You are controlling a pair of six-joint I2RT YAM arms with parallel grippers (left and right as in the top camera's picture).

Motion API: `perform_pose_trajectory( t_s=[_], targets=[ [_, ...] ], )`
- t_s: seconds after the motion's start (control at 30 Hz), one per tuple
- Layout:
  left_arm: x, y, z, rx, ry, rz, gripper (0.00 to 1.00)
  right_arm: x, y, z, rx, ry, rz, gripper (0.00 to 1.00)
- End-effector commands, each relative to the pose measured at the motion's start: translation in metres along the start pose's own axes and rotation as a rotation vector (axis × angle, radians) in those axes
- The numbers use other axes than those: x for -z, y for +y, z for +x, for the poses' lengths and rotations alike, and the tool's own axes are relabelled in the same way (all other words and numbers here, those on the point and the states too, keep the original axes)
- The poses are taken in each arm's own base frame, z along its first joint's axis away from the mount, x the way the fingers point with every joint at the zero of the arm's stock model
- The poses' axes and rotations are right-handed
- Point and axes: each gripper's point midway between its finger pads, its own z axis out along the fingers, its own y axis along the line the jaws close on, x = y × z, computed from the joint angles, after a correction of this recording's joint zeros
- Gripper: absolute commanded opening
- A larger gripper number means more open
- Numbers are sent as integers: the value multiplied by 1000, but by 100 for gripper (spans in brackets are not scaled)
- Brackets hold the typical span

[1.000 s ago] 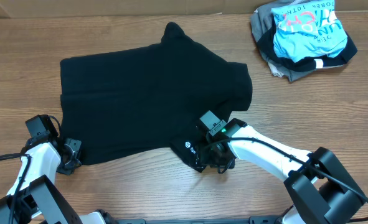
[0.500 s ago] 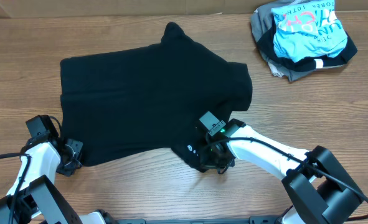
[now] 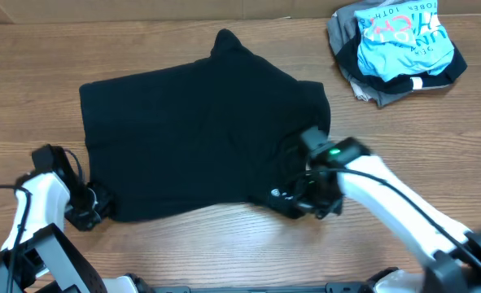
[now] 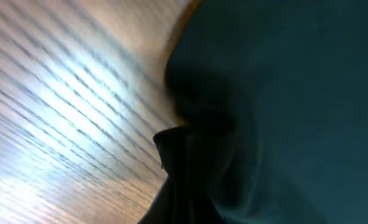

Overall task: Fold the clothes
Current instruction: 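Grasp the bottom right hem with the right gripper and adjust it, then fold the shirt's bottom half up toward the collar with both grippers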

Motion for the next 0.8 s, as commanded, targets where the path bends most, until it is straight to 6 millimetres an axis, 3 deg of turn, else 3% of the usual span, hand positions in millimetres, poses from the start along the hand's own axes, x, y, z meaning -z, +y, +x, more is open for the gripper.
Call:
perform_pose_trajectory(
  t_s=[0.0,0.3,0.57,0.77],
  targets=[
    [17,-9,-12,-82,-20,25,4,24,-9,-1,-6,-31,-35,4],
    [25,-8,-12,-100,-12,11,4,45,-20,23,-16,17,-43,4],
    [25,-14,-24,-96,-61,38,4,52,18,-31,63,-187,-164,4],
    [30,-29,-48,-106,-161,97,4,44,37,-79,83,-302,-203,4]
  ],
)
